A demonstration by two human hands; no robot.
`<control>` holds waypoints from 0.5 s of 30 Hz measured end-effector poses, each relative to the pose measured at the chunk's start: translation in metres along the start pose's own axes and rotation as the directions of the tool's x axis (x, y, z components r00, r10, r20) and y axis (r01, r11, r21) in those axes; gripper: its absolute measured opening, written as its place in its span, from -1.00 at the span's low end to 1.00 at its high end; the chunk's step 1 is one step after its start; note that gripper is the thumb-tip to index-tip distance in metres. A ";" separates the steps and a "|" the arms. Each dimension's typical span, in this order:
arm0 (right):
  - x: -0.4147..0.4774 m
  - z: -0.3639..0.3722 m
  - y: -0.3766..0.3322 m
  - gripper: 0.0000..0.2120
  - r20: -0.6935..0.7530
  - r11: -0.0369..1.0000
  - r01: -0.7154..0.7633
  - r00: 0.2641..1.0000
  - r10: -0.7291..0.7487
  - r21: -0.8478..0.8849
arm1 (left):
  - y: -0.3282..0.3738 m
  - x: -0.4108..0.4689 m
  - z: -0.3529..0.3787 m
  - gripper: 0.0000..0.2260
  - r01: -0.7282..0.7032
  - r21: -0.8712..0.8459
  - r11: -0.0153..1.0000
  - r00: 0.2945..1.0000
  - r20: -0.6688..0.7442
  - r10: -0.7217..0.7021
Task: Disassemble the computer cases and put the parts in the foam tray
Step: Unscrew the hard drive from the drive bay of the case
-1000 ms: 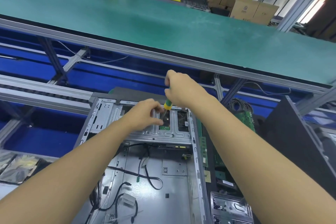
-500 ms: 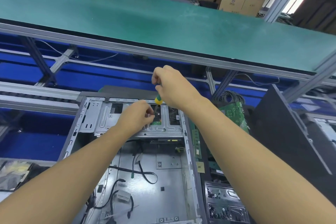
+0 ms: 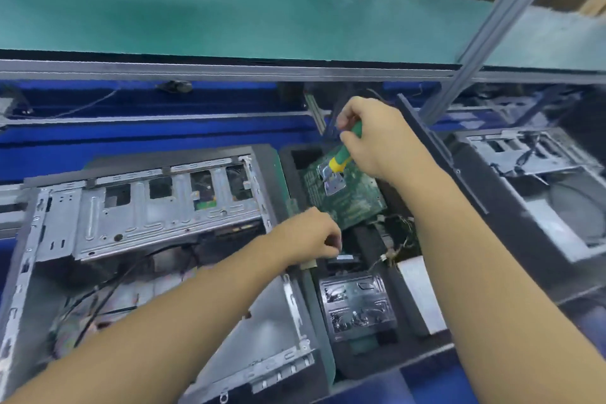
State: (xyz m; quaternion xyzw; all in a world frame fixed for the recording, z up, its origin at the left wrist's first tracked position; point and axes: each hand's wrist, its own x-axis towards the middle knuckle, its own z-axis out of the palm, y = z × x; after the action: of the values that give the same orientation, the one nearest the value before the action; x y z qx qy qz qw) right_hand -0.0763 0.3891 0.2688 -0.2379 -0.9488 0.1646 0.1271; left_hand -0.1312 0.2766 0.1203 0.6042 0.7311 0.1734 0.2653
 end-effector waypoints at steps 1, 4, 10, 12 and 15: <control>-0.009 -0.002 0.012 -0.84 -0.001 1.000 -0.030 1.000 0.030 0.002 | 0.011 0.013 0.013 -0.91 0.000 0.036 0.999 0.999 0.053 -0.002; -0.034 -0.008 0.042 -0.84 -0.004 0.996 -0.094 0.996 0.094 0.009 | 0.035 0.046 0.054 -0.88 0.056 0.144 0.988 0.983 0.166 -0.080; -0.071 -0.019 0.078 -0.92 0.003 0.987 -0.158 0.987 0.158 0.000 | 0.045 0.081 0.109 -0.77 0.179 0.231 0.956 0.940 0.248 -0.236; -0.076 -0.021 0.084 -0.92 0.000 0.987 -0.162 0.987 0.162 -0.002 | 0.043 0.083 0.112 -0.69 0.190 0.242 0.952 0.932 0.260 -0.252; -0.074 -0.023 0.083 -0.92 -0.021 0.988 -0.151 0.988 0.152 0.023 | 0.039 0.080 0.093 -0.59 0.222 0.201 0.954 0.943 0.202 -0.262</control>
State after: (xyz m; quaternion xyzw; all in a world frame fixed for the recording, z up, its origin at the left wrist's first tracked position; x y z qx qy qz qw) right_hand 0.0281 0.4274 0.2467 -0.3098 -0.9246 0.1810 0.1276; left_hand -0.0552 0.3571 0.0543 0.5461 0.7773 0.0042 0.3122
